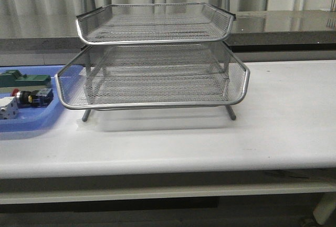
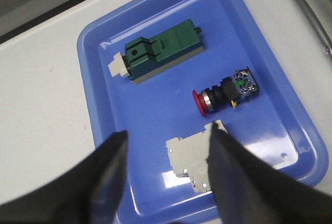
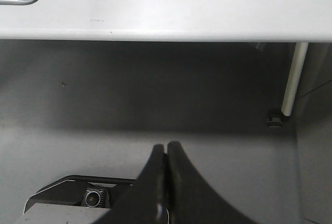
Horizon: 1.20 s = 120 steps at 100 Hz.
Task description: Place button on rack with both arms
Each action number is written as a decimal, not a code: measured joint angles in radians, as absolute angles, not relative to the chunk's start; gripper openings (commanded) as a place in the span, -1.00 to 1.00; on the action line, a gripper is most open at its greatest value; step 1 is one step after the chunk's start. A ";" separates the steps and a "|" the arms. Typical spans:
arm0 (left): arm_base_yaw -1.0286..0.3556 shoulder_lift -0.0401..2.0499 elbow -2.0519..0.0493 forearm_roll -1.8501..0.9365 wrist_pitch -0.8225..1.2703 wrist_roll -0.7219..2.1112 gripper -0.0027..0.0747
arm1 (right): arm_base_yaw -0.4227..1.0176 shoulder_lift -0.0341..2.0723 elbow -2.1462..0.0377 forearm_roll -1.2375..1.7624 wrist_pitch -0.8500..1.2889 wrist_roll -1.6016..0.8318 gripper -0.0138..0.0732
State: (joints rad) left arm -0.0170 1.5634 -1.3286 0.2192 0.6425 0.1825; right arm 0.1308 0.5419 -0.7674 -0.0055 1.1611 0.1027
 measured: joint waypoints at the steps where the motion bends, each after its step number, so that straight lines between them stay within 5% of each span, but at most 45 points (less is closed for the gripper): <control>1: -0.017 1.563 -1.328 0.219 0.642 0.185 0.51 | 0.131 0.542 -0.767 -0.006 1.161 0.103 -0.84; 59: -0.017 1.672 -1.384 0.159 0.659 0.451 0.61 | 0.131 0.542 -0.767 -0.006 1.161 0.103 -0.84; 120: -0.017 2.086 -1.854 -0.008 0.999 0.874 0.61 | 0.131 0.542 -0.767 -0.006 1.161 0.103 -0.84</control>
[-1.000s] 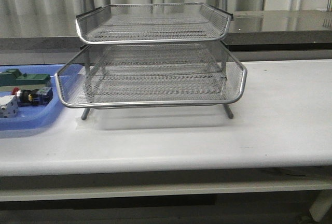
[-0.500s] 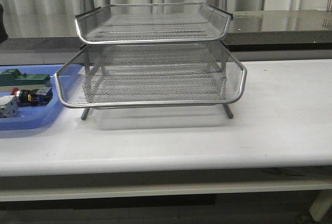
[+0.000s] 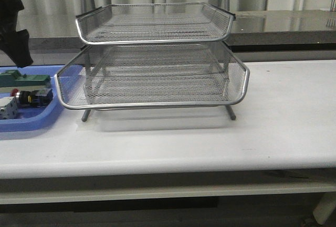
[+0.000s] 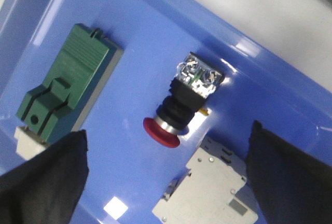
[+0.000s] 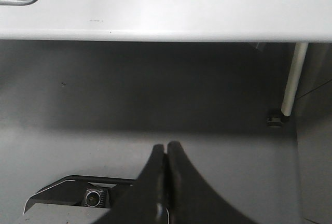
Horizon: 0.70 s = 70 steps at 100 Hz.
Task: Place button on rack with both arms
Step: 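Lower the left gripper into the blue tray and grasp the red button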
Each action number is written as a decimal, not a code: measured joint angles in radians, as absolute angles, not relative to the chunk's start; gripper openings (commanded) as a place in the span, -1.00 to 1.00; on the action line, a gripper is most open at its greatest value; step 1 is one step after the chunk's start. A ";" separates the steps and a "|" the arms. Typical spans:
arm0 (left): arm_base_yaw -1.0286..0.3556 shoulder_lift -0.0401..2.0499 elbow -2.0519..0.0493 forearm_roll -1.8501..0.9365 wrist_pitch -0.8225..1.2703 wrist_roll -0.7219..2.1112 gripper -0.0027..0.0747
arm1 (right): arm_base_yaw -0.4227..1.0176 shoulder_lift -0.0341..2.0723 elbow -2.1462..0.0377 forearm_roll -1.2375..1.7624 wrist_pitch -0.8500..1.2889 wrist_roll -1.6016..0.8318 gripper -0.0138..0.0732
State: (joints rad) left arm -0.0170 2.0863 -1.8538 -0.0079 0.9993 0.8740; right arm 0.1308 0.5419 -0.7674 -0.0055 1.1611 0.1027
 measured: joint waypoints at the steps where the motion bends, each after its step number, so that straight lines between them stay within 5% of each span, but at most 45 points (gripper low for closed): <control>1: -0.017 2.091 -1.856 -0.010 1.000 0.877 0.61 | 0.131 0.542 -0.767 -0.006 1.161 0.103 -0.84; 70: -0.017 2.244 -1.906 -0.040 1.003 0.999 0.61 | 0.131 0.542 -0.767 -0.006 1.161 0.103 -0.84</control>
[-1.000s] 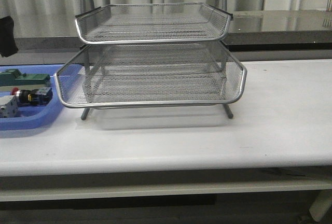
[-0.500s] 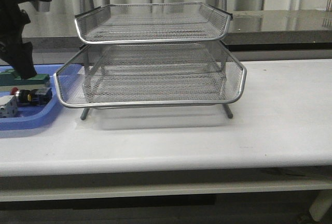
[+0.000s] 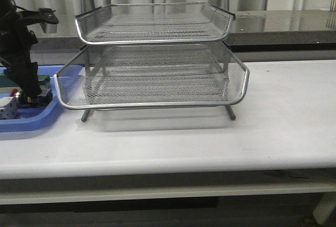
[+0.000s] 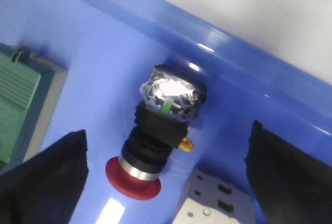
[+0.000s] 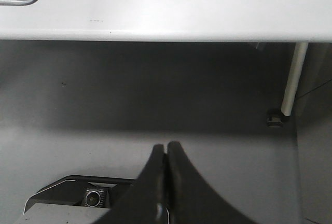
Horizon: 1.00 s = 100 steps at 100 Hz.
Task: Place button on rack with both arms
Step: 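Lower the left gripper into the blue tray and grasp the red button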
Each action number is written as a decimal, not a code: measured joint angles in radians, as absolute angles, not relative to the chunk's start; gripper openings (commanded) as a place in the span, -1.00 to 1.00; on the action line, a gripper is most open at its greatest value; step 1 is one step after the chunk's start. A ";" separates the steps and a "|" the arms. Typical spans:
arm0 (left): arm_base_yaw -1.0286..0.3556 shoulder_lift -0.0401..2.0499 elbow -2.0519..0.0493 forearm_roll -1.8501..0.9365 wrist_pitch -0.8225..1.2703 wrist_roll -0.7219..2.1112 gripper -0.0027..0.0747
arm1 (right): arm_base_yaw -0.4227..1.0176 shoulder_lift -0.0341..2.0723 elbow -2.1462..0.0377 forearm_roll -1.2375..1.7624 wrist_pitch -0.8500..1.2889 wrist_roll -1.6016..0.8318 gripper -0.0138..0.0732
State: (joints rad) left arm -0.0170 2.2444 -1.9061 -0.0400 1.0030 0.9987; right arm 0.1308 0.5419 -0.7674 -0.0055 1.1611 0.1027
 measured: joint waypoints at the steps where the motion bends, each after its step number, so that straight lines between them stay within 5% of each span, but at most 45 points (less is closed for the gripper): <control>1: -0.017 2.249 -1.906 -0.040 1.000 0.999 0.61 | 0.131 0.542 -0.767 -0.006 1.161 0.103 -0.84; 81: -0.017 2.375 -1.996 -0.044 0.988 1.004 0.60 | 0.131 0.542 -0.767 -0.006 1.161 0.103 -0.84; 91: -0.017 2.376 -2.000 -0.044 0.988 1.004 0.46 | 0.131 0.542 -0.767 -0.006 1.161 0.103 -0.84; 100: -0.017 2.377 -2.002 -0.046 0.988 1.004 0.13 | 0.131 0.542 -0.767 -0.006 1.161 0.103 -0.84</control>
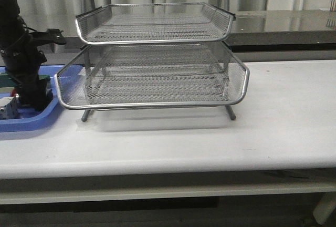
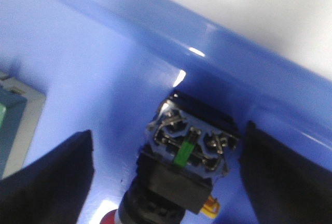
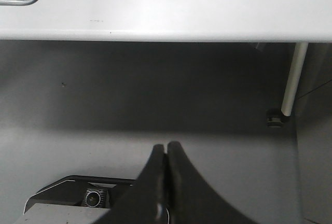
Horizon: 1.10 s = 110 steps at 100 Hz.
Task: Place button on rack with both arms
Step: 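Lower the left gripper into the blue tray and grasp the red button, then lift the red button and carry it over the pulled-out middle tray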
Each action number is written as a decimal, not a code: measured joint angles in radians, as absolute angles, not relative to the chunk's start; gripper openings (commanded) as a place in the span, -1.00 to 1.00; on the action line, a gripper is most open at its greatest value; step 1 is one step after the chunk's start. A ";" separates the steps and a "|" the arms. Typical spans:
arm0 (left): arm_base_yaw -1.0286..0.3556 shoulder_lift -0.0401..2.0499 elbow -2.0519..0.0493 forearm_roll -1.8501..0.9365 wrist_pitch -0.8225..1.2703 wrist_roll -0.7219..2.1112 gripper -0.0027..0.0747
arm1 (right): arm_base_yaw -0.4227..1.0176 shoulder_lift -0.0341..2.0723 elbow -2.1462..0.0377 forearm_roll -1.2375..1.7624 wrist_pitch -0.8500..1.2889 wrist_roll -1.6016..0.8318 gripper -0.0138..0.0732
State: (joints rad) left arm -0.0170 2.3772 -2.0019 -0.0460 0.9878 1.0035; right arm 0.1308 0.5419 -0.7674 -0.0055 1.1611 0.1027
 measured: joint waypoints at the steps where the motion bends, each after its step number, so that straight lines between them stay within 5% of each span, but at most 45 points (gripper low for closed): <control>1: -0.017 2.377 -2.002 -0.046 0.988 1.004 0.07 | 0.131 0.542 -0.767 -0.006 1.161 0.103 -0.84; 16: -0.017 2.382 -2.002 -0.046 0.986 1.004 -0.51 | 0.131 0.542 -0.767 -0.006 1.161 0.103 -0.84; 27: -0.017 2.382 -2.006 -0.046 0.986 1.004 -0.73 | 0.131 0.542 -0.767 -0.006 1.161 0.103 -0.84; 110: 0.035 2.236 -2.296 -0.072 1.249 0.834 -0.78 | 0.131 0.542 -0.767 -0.006 1.161 0.103 -0.84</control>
